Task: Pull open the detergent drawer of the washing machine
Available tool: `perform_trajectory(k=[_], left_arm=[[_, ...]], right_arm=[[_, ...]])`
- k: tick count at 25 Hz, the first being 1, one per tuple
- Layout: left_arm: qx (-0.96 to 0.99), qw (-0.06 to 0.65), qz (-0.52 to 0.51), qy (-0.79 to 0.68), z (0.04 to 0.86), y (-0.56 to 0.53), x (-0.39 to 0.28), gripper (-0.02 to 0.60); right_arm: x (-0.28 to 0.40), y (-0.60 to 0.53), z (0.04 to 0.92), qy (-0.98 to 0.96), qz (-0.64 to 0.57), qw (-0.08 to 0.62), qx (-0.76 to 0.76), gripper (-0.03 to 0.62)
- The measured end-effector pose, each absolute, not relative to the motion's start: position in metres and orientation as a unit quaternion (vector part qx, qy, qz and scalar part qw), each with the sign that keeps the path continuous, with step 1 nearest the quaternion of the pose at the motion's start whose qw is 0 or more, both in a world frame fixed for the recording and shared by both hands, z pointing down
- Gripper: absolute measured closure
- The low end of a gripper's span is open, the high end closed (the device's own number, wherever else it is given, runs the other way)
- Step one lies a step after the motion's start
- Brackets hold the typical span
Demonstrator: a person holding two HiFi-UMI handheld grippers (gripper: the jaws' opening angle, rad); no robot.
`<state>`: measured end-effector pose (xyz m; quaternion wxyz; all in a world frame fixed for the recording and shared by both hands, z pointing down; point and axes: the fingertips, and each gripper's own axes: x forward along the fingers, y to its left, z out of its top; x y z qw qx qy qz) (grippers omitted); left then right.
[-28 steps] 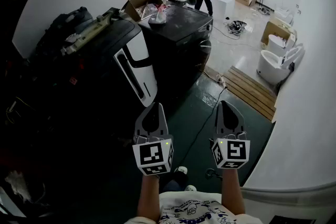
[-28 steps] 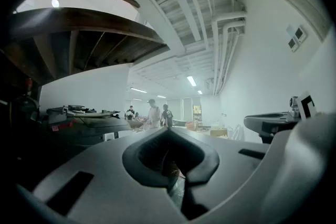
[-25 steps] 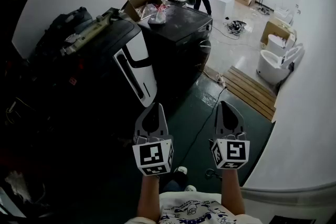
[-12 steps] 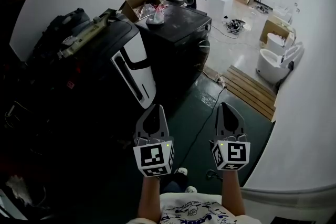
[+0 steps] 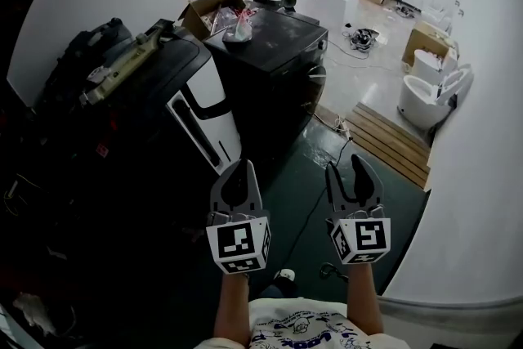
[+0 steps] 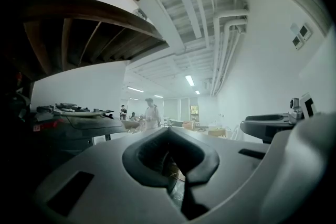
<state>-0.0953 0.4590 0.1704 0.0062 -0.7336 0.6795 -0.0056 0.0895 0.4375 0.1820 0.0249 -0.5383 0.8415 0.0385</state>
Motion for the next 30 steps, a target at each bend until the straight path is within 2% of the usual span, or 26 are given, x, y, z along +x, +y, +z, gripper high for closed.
perform_trajectory(k=[9,19,30], left_arm=[[-0.751,-0.005,-0.008,0.66,0.18,0.401,-0.098,0.568],[-0.759,-0.018,-0.019,0.65,0.2,0.341,-0.088,0.568],[-0.726,-0.019,-0.015,0.688,0.207,0.22,-0.07,0.568]], right_arm=[[0.082,0.393,0.193,0.833,0.028,0.019,-0.552,0.347],[0.091,0.337,0.213,0.828,0.014,0.009,-0.56,0.342],[0.122,0.196,0.212,0.847,0.017,0.017,-0.531,0.342]])
